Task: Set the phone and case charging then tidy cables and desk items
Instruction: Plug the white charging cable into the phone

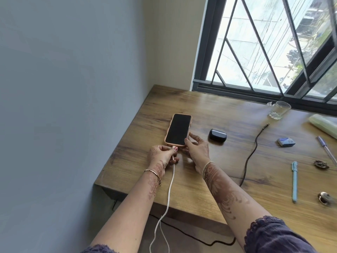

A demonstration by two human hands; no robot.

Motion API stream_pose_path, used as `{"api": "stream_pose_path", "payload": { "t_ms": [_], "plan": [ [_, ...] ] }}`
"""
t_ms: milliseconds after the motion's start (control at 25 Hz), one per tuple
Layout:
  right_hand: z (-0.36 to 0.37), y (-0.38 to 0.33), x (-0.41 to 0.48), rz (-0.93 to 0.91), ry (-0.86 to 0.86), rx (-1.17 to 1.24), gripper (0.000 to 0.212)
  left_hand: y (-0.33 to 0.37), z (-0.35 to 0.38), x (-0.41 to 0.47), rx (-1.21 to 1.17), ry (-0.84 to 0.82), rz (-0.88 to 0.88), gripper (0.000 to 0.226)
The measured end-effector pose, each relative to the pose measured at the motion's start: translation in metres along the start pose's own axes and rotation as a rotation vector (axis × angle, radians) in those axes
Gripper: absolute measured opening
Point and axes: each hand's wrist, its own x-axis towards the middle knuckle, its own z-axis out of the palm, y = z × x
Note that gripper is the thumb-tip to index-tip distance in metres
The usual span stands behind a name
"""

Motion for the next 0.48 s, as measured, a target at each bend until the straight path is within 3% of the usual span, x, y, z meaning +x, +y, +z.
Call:
{"api": "stream_pose_path", "payload": {
  "t_ms": [200,360,480],
  "plan": [
    [0.004,-0.006,-0.015,-0.200,0.140,-0.563,0.036,-0.001,0.003,-0.001,0.272,0.089,0.122,0.018],
    [0.001,-0.003,-0.014,-0.210,0.072,-0.698,0.035,0.000,0.004,-0.002,0.608,0.199,0.290,0.021],
    [0.000,-0.001,-0.013,-0.235,0.078,-0.808,0.032,-0.001,0.004,-0.005,0.672,0.243,0.344,0.020]
  ]
}}
